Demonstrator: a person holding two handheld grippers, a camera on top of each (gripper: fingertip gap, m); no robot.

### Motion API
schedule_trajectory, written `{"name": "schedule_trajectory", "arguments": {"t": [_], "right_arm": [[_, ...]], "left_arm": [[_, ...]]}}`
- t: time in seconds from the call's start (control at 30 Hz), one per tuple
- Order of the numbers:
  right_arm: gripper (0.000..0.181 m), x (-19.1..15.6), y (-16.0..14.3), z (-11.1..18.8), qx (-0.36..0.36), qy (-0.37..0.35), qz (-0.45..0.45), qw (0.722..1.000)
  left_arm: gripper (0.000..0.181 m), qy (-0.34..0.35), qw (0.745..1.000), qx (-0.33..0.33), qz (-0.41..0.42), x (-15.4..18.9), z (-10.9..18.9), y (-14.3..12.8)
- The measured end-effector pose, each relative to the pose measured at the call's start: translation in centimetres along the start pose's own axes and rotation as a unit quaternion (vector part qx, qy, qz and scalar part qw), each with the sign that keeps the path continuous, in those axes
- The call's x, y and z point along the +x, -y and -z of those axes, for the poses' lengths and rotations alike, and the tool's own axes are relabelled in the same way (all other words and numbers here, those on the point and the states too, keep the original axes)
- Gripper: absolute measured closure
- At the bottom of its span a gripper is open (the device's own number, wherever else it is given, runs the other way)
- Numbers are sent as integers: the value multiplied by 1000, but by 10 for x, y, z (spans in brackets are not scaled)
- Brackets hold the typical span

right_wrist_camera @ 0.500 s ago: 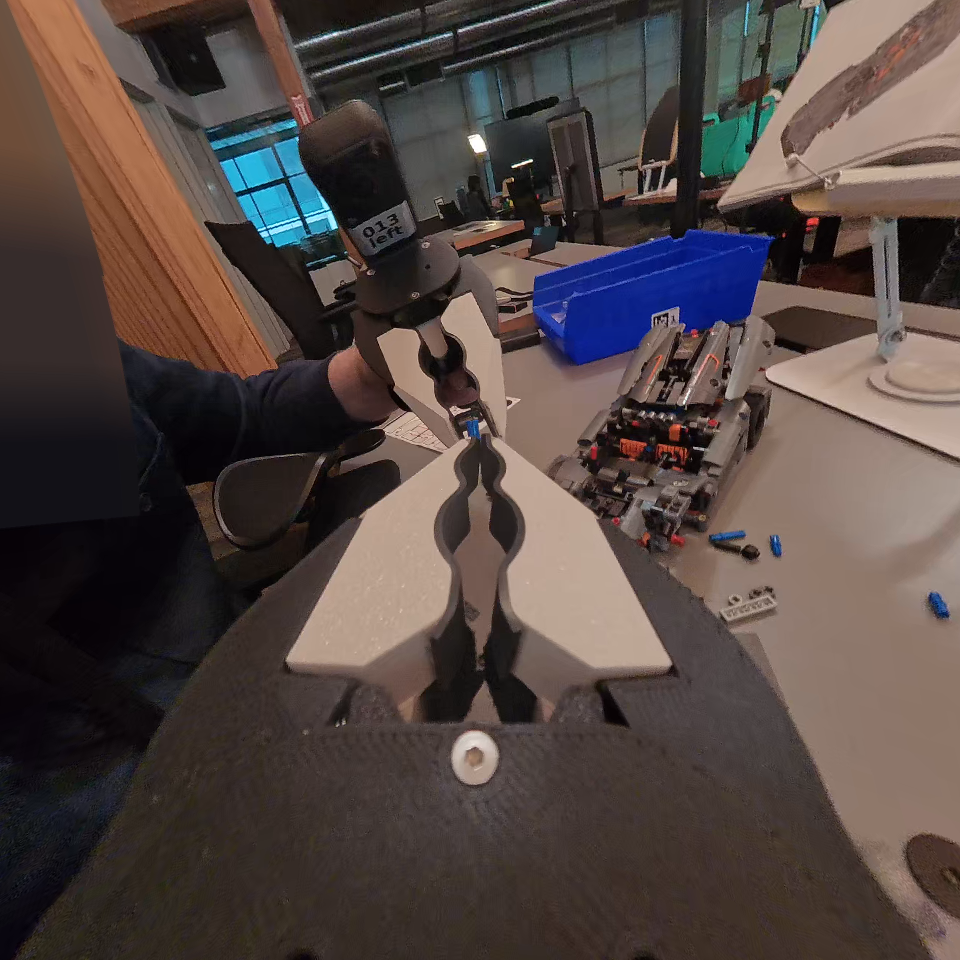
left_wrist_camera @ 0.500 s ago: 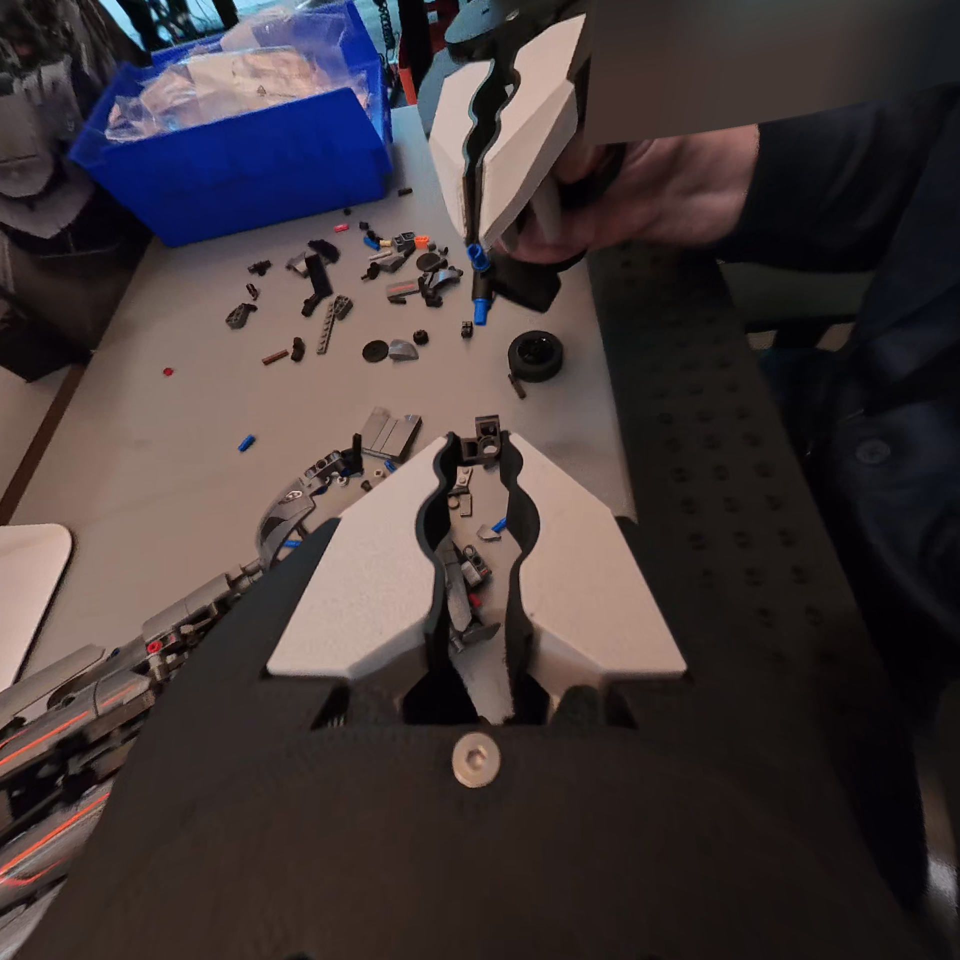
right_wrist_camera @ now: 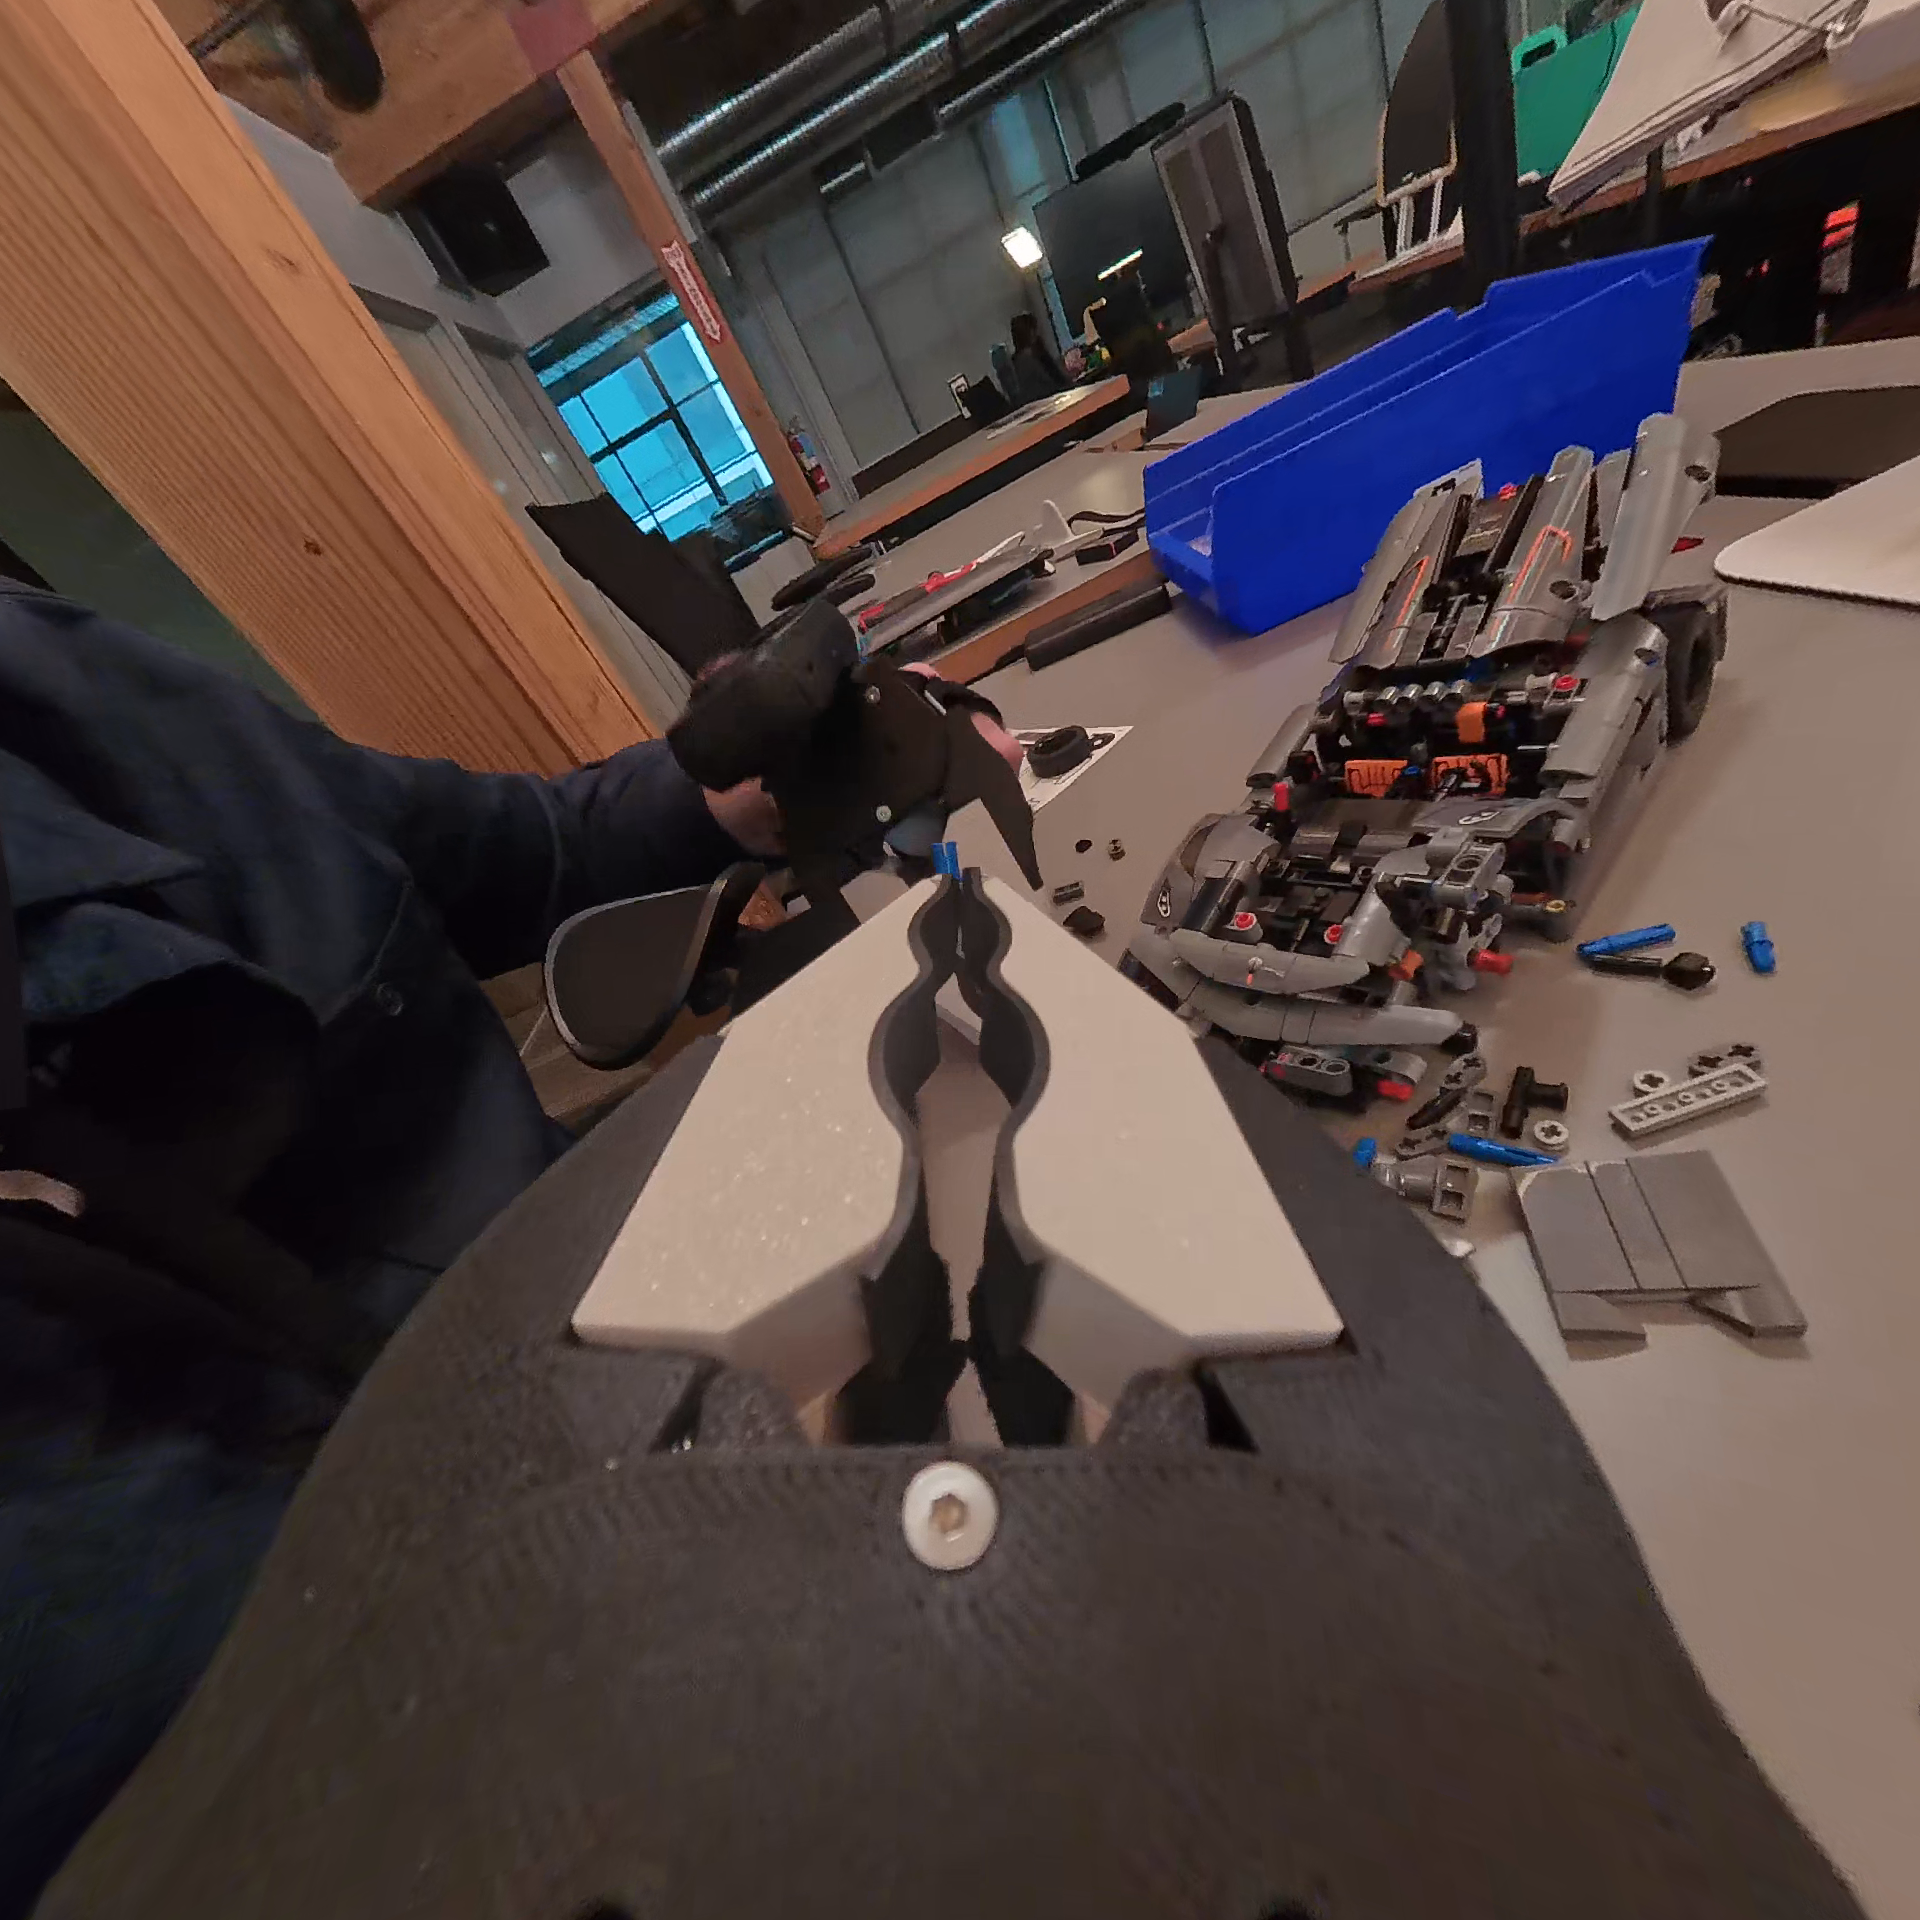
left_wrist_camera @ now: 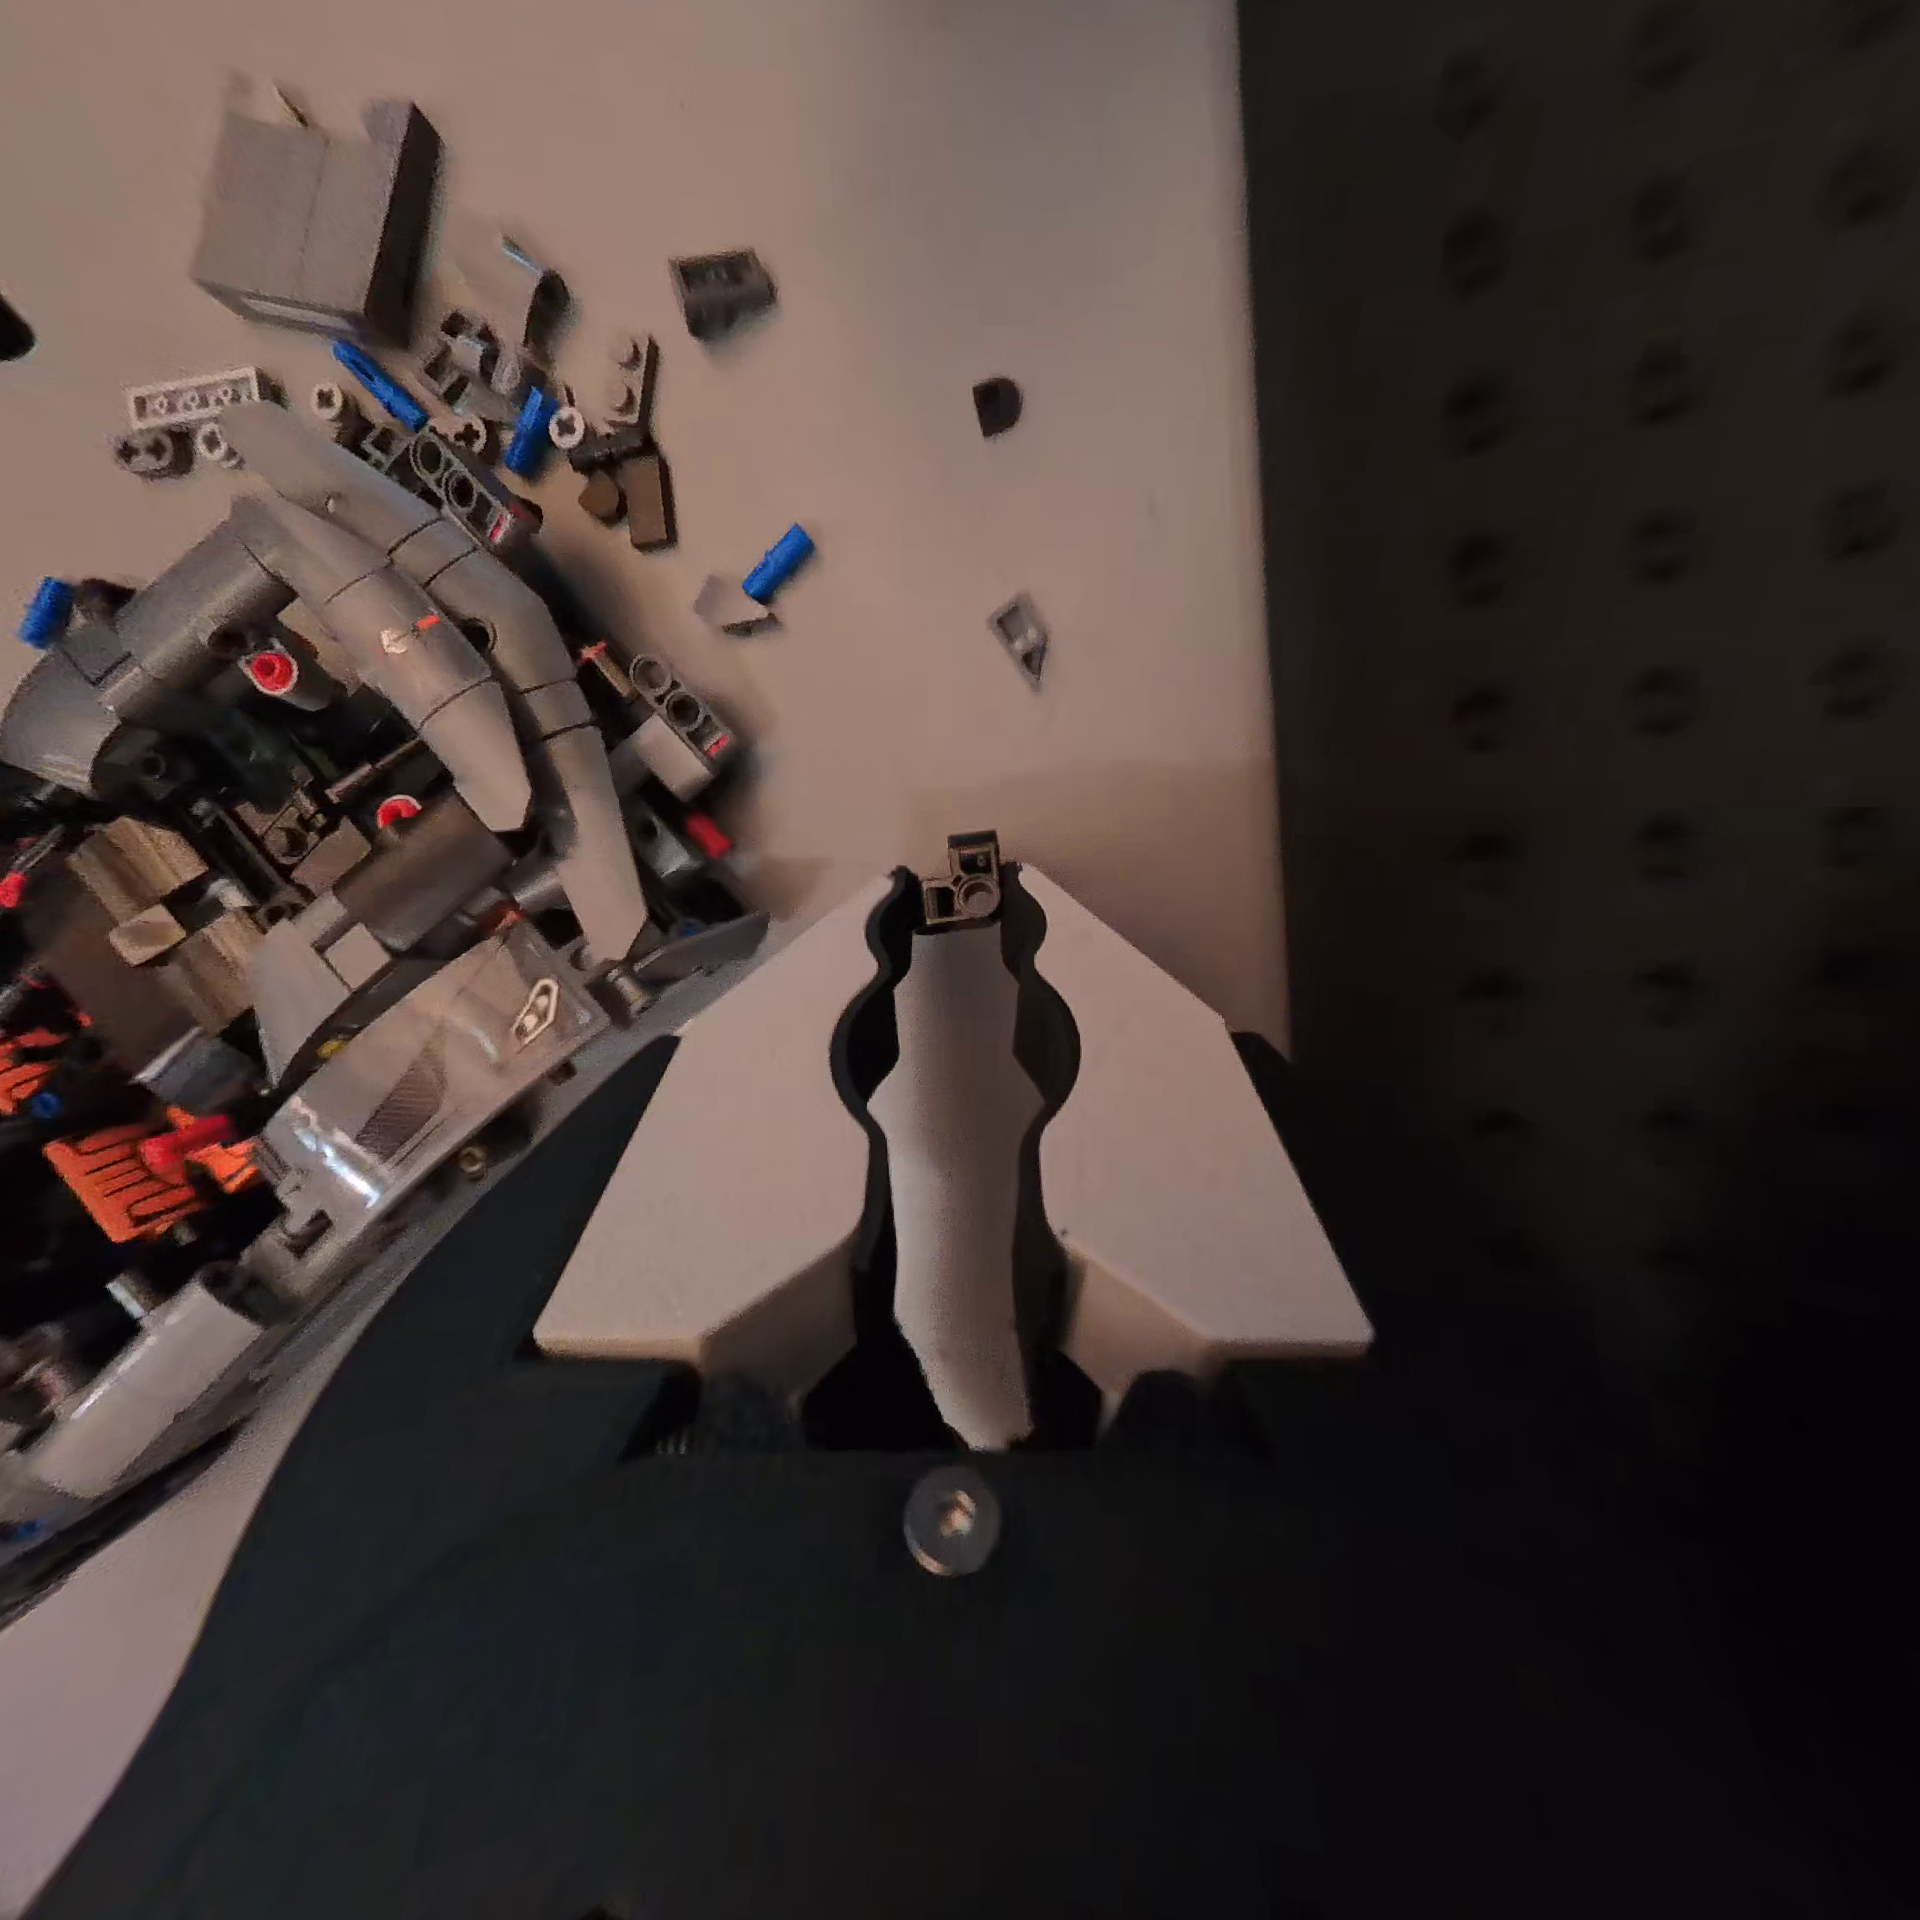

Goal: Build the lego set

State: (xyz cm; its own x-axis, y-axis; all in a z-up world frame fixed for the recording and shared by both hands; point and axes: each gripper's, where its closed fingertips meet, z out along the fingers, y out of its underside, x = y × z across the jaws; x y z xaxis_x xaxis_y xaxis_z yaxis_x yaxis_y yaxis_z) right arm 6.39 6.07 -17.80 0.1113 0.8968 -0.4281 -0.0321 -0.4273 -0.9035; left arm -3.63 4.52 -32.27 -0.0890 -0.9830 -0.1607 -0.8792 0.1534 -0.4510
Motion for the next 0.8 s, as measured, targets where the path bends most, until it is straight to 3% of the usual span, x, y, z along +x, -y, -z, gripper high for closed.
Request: {"name": "schedule_trajectory", "arguments": {"t": [0.5,0.63,0.8], "right_arm": [[181,2,-4,-4,-5,1,-13,1000],[181,1,0,-11,10,6,-33,999],[181,-6,8,-19,50,34,-56,997]], "left_arm": [[143,14,997,58,49,-11,7,0],[144,43,990,124,44,-22,31,33],[158,70,967,239,55,-37,67,93]]}}
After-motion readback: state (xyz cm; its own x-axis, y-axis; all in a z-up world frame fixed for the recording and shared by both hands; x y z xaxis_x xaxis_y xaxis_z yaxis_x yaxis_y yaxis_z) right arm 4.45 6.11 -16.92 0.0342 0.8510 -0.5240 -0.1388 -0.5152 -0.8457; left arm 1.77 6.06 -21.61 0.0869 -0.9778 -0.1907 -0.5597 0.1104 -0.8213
